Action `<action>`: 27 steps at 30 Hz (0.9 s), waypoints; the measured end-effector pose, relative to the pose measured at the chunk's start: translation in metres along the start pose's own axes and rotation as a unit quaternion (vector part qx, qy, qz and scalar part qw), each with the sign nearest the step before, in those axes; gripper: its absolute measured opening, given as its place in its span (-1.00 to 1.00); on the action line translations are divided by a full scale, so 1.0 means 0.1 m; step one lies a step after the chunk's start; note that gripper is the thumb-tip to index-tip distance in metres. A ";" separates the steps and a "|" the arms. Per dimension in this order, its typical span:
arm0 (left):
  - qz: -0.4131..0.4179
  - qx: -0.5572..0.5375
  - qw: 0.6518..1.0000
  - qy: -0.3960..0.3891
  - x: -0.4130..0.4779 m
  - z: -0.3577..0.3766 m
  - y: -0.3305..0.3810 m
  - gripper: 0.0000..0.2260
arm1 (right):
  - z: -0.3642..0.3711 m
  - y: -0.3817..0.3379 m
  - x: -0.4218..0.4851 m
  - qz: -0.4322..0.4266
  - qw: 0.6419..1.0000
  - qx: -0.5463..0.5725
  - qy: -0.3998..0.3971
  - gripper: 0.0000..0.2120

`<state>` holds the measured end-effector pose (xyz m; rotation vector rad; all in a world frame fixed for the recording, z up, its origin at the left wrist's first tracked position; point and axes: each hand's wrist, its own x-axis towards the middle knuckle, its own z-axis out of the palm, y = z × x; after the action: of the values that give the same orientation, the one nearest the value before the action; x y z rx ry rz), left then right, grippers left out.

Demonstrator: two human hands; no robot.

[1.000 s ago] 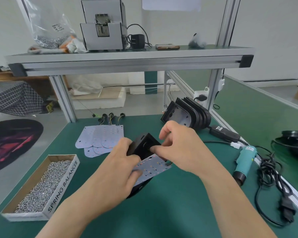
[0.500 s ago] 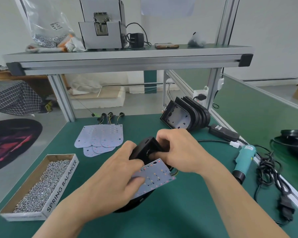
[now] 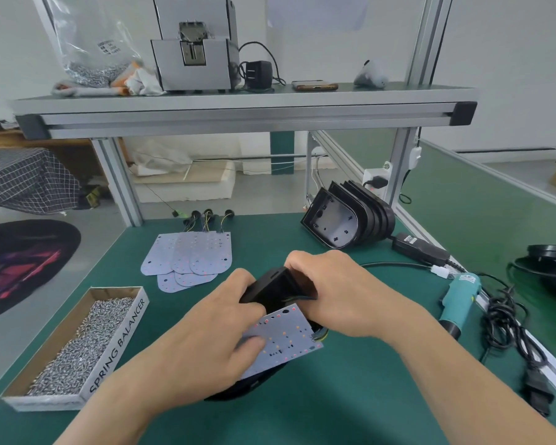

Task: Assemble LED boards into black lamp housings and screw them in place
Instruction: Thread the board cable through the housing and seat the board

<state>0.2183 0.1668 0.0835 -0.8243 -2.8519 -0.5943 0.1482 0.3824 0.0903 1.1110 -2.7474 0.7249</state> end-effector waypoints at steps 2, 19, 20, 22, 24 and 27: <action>-0.003 -0.012 1.000 0.004 -0.01 -0.02 0.02 -0.76 | 0.01 -0.01 -0.01 -0.017 1.000 -0.016 0.020 -0.76; 0.024 0.025 0.999 -0.039 0.04 0.10 0.09 -0.75 | 0.19 0.02 0.01 0.032 0.999 0.033 -0.006 -0.63; 0.024 0.022 0.999 -0.043 0.05 0.11 0.08 -0.74 | 0.18 0.04 0.00 0.036 0.998 0.052 -0.022 -0.66; 0.024 0.013 0.998 -0.056 0.04 0.12 0.07 -0.76 | 0.11 0.09 -0.02 0.037 0.994 0.080 -0.061 -0.73; 0.022 0.017 0.997 -0.068 0.02 0.13 0.05 -0.77 | 0.03 0.13 -0.04 0.036 0.988 0.112 -0.104 -0.76; 0.016 0.039 0.997 -0.064 0.02 0.12 0.02 -0.78 | 0.01 0.15 -0.04 0.047 0.977 0.177 -0.104 -0.78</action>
<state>0.2182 0.1741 0.0738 -0.9254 -2.9490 -0.4384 0.1407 0.3935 0.0820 1.1847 -2.9370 1.2167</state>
